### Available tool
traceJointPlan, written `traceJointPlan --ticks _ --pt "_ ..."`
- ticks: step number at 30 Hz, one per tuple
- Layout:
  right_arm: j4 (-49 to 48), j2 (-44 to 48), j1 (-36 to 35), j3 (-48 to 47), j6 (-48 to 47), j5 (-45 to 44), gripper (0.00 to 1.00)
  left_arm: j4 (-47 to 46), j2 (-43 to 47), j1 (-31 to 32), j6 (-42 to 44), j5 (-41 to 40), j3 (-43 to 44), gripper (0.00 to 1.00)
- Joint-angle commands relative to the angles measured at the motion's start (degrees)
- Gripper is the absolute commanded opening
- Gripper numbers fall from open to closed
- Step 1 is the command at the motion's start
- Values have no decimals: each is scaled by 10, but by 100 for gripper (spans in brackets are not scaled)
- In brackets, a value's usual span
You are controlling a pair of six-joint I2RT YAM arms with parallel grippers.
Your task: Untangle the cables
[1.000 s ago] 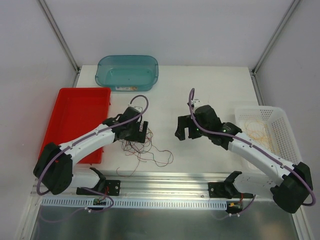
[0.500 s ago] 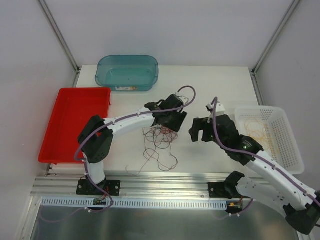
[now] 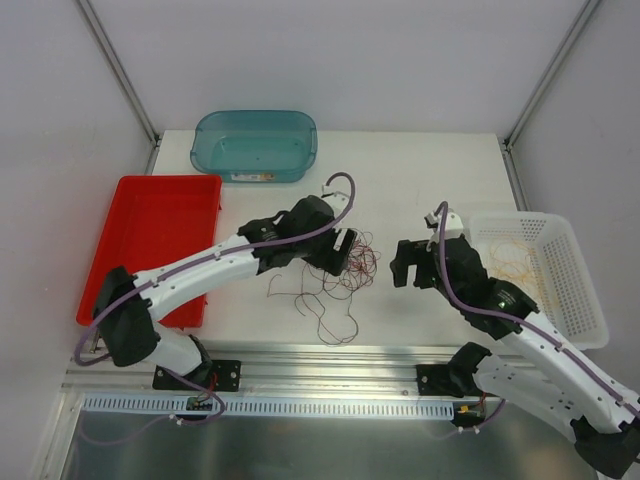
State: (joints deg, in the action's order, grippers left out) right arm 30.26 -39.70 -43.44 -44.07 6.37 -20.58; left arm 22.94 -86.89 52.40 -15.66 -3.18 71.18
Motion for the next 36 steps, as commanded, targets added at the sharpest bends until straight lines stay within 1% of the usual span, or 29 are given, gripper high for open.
traceJointPlan --ticks 1,3,6,9,12,16,17,21,24,25,27,28,31,32,33,34,35,36 --pt "-19 -22 -2 1 0 26 96 16 72 -3 -39 2 -67 79" --pt "-31 -41 -2 0 4 45 96 20 89 -3 -46 12 -109 78" --pt "-32 -74 -2 -7 7 62 97 23 108 -2 -46 29 -149 77" --pt "-36 -93 -2 -7 12 78 97 23 102 1 -29 31 -162 77" --pt "-40 -104 -2 -6 17 91 97 21 82 3 -6 31 -153 77" --pt "-45 -110 -2 1 20 96 97 20 34 8 60 31 -132 78" --pt "-48 -111 -2 2 20 97 97 21 25 9 69 48 -127 78" --pt "-49 -120 -2 3 21 105 97 21 -14 10 99 60 -114 75" --pt "-49 -126 -2 -1 22 104 98 21 -34 12 103 63 -113 70" --pt "-50 -129 -2 -1 23 103 98 21 -38 13 101 64 -114 65" --pt "-58 -141 -2 -5 27 102 98 21 -42 14 99 70 -117 60" --pt "-63 -146 -2 -6 28 103 98 21 -45 13 98 72 -118 54" --pt "-93 -176 -2 -6 36 96 98 21 -45 14 93 77 -127 44" --pt "-100 -196 -2 -6 43 93 99 21 -43 14 92 75 -133 32" --pt "-107 -205 -2 -7 47 94 99 20 -43 14 92 75 -135 24" --pt "-121 -215 -2 -7 51 95 99 20 -37 15 90 75 -138 19" --pt "-129 -223 -2 -7 54 98 99 20 -35 14 88 77 -140 8" --pt "-137 -232 -1 -10 58 99 99 20 -31 14 85 77 -144 4"
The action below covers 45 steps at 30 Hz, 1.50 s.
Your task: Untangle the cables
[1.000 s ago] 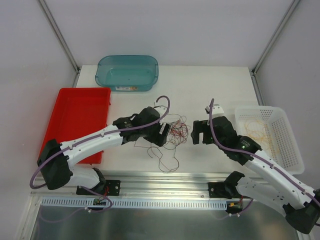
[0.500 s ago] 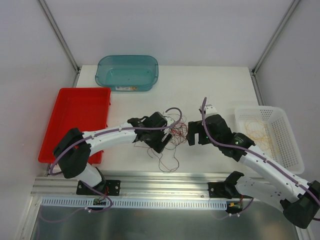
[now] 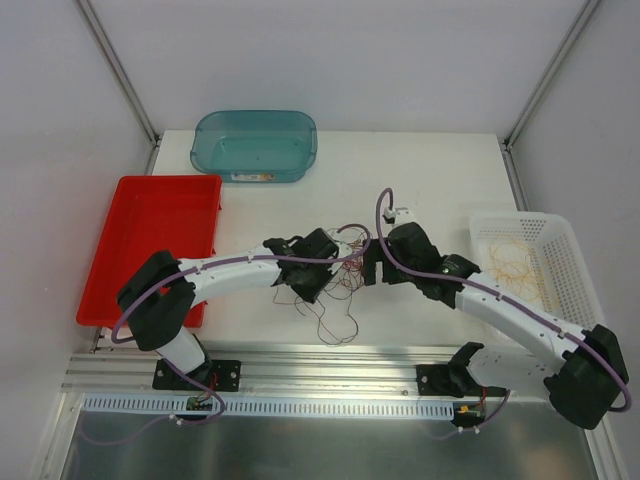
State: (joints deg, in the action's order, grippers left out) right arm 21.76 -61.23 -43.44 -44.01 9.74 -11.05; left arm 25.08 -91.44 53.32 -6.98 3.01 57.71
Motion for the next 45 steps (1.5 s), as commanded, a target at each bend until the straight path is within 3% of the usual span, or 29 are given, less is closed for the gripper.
traceJointPlan --ticks 1,12,16,19,20,24,25,26,29,35,45 --pt "-68 -34 -1 -13 33 5 99 0 22 6 -6 16 -11 0" --pt "-180 -183 13 -31 85 47 99 -1 114 6 -37 22 -23 0" --pt "-202 -241 31 -35 112 59 93 0 157 5 -51 10 -23 0" --pt "-204 -258 46 -27 132 60 76 1 198 4 -59 -14 -20 0" --pt "-203 -256 49 -21 133 53 65 2 211 3 -61 -19 -17 0" --pt "-178 -235 66 -6 133 33 36 7 274 -15 -76 -54 -2 0" --pt "-165 -221 72 -3 130 30 30 8 300 -32 -81 -56 2 0" --pt "-158 -212 85 0 129 22 16 11 311 -46 -85 -57 13 0" --pt "-125 -172 126 16 121 9 1 18 355 -102 -94 -59 42 0" --pt "-67 -85 223 39 90 9 1 65 389 -160 -68 -173 155 0" --pt "-6 -28 307 36 66 29 1 132 322 -218 -31 -379 335 0"
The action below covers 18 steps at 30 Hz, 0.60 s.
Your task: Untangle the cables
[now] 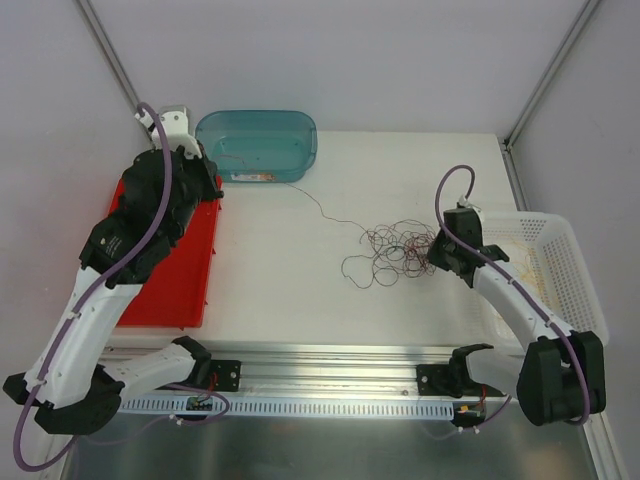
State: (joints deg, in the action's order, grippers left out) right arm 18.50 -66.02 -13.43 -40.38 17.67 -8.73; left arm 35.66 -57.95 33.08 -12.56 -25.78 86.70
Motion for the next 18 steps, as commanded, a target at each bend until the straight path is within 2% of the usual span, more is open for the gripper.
traceJointPlan --ticks 1,7,14,18 --pt "27 21 7 0 -13 7 1 27 -16 -27 30 -99 57 0" --pt "28 18 15 5 -15 16 1 28 -55 -59 93 -160 162 0" --pt "30 16 24 14 -20 28 1 27 -131 -121 187 -214 341 0" --pt "32 19 33 17 -26 37 1 27 -167 -171 220 -227 392 0"
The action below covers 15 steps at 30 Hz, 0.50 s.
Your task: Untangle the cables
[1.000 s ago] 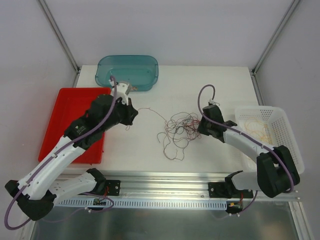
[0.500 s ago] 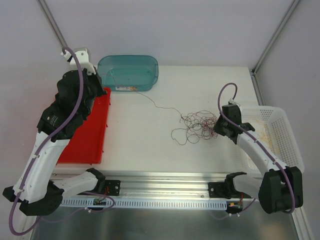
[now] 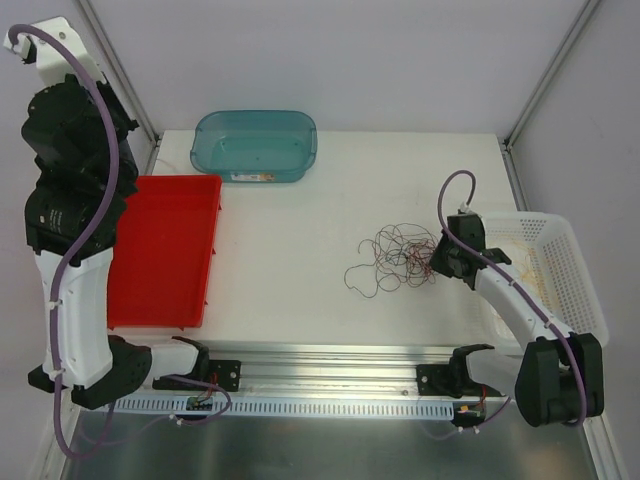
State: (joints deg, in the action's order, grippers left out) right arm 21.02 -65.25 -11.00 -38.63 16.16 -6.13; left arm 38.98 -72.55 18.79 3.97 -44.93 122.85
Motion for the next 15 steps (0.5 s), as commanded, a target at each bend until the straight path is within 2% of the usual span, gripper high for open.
traceJointPlan --ticks 1,4,9,12,15 --pt "8 11 14 0 -13 13 1 -6 -25 -36 56 -37 34 0" --pt "9 14 20 -1 -18 25 1 -6 -25 -44 48 -2 24 0" --pt "11 14 20 -13 -26 57 1 -7 -4 -46 23 41 -43 0" --pt "15 14 18 -20 -40 89 4 -7 7 -57 11 60 -79 0" --pt "27 12 13 -28 -61 111 13 -7 17 -76 0 80 -112 0"
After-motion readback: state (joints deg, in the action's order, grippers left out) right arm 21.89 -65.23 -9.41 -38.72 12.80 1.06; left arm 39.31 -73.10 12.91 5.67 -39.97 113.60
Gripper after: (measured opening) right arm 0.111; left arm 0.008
